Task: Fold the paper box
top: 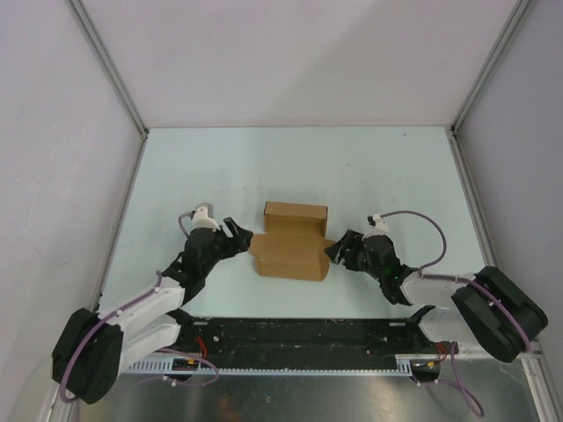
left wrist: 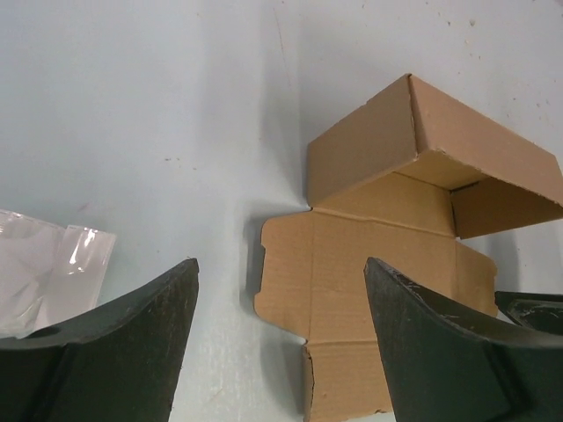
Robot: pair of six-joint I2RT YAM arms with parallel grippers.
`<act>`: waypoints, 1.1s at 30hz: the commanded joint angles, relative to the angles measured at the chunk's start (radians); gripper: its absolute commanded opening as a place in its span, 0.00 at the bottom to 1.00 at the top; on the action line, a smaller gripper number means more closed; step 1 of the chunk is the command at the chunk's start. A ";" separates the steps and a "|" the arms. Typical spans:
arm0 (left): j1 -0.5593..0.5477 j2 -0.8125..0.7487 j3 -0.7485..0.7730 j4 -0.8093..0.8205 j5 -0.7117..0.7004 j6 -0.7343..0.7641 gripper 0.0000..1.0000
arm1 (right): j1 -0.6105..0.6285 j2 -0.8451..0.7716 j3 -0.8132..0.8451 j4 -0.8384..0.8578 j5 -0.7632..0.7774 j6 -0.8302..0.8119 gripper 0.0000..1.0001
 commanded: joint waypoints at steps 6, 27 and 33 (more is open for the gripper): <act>0.058 0.122 -0.010 0.190 0.156 0.007 0.81 | -0.010 0.162 0.037 0.096 -0.009 0.051 0.57; 0.115 0.184 -0.053 0.271 0.232 0.008 0.82 | -0.027 0.231 0.003 0.270 -0.052 0.072 0.20; 0.119 0.207 -0.083 0.331 0.258 -0.020 0.82 | -0.071 0.231 -0.020 0.333 -0.135 0.086 0.01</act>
